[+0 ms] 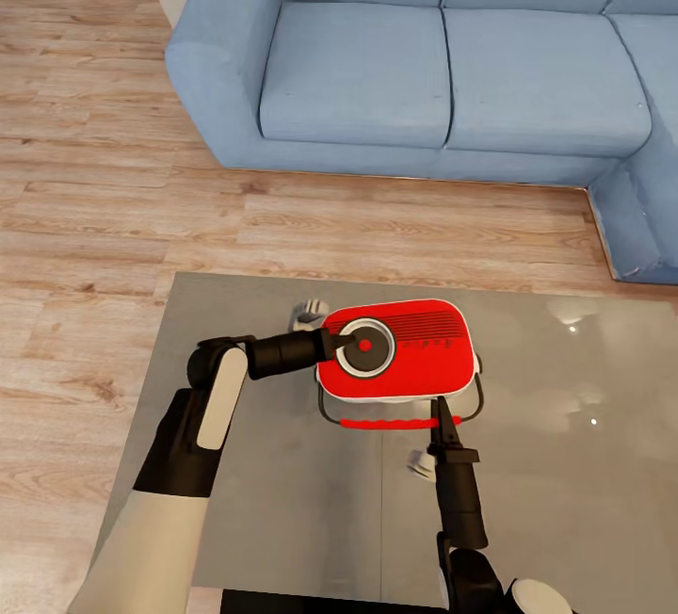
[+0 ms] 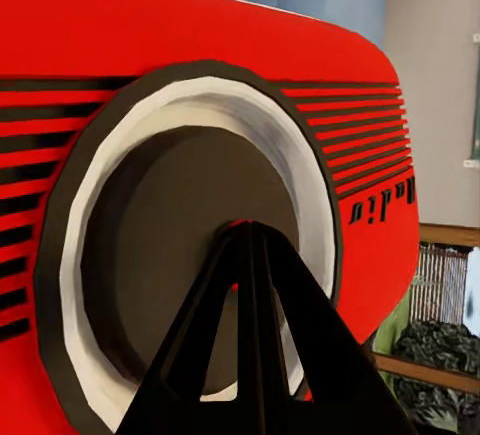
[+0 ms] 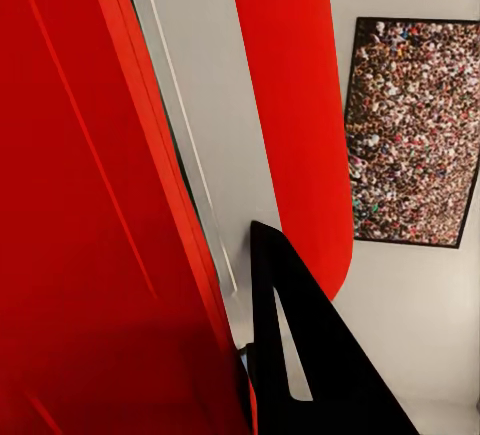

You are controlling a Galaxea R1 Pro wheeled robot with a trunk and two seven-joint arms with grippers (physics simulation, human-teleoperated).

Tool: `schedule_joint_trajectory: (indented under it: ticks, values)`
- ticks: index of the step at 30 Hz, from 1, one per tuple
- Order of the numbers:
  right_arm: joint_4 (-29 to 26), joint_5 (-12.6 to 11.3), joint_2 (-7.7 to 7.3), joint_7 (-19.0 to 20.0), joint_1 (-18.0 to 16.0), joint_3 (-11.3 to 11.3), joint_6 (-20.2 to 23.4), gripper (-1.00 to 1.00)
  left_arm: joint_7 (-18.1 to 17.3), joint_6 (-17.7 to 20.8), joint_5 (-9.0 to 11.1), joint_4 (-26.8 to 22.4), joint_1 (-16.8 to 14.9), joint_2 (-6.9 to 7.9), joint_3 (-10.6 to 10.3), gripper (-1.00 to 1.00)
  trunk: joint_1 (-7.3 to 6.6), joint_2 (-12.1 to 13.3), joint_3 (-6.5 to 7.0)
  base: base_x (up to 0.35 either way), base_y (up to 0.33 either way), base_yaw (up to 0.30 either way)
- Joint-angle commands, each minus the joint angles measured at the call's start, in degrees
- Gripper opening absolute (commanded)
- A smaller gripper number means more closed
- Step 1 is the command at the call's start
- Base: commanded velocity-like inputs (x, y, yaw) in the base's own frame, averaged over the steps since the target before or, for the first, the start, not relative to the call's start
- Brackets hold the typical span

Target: Turn on the radio receiver that's on the table in the living room.

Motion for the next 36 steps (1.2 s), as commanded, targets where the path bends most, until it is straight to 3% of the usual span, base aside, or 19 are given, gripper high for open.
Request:
schedule_joint_trajectory:
  ticks: [1,14,19,22,26,28,31,33,36]
  values:
    - [-0.05,0.43,0.0,-0.01,-0.01,0.03,0.31,-1.0,0.02,0.0,0.01,0.4,0.0,0.0,0.0,-1.0,0.0,-0.01,0.0,0.0,0.0,0.0]
    - [-0.13,0.5,0.03,-0.01,-0.01,0.04,0.38,-1.0,0.38,-0.3,0.33,5.0,0.0,0.0,-0.16,-1.0,0.0,-0.01,0.0,0.0,0.0,0.0]
    - [-0.04,0.39,0.03,0.46,-0.01,0.04,0.44,-1.0,0.38,-0.34,4.37,4.61,0.0,0.0,-0.36,-1.0,0.0,-0.01,0.0,0.0,0.0,0.0]
    - [0.03,0.15,0.01,1.76,-0.01,-0.07,0.27,-1.0,0.38,-0.33,7.22,1.8,-0.01,0.0,-0.42,-1.0,0.0,-0.01,0.0,0.0,0.0,0.0]
    - [-0.72,0.07,0.0,10.04,-0.01,-0.73,-0.2,-1.0,0.38,-0.32,10.96,-2.17,-0.05,0.0,-0.51,-1.0,0.0,-0.01,0.0,0.0,0.0,0.0]
    - [-1.64,0.08,-0.04,14.19,-0.01,-1.75,-0.31,-1.0,0.38,-0.34,11.85,-2.7,-0.06,0.0,-0.52,-1.0,0.0,-0.01,0.0,0.0,0.0,0.0]
    - [-5.69,0.08,-0.12,24.63,-0.01,-7.5,-0.51,-1.0,0.38,-0.37,12.4,-3.07,-0.06,0.0,-0.53,-1.0,0.0,-0.01,0.0,0.0,0.0,0.0]
    - [-7.83,0.08,-0.15,29.33,-0.01,-10.28,-0.55,-1.0,0.38,-0.39,12.45,-3.12,-0.06,0.0,-0.53,-1.0,0.0,-0.01,0.0,0.0,0.0,0.0]
    - [-11.52,0.08,-0.13,38.47,-0.01,-17.46,-0.52,-1.0,0.38,-0.38,12.33,-3.08,-0.08,0.0,-0.53,-1.0,0.0,-0.01,0.0,0.0,0.0,0.0]
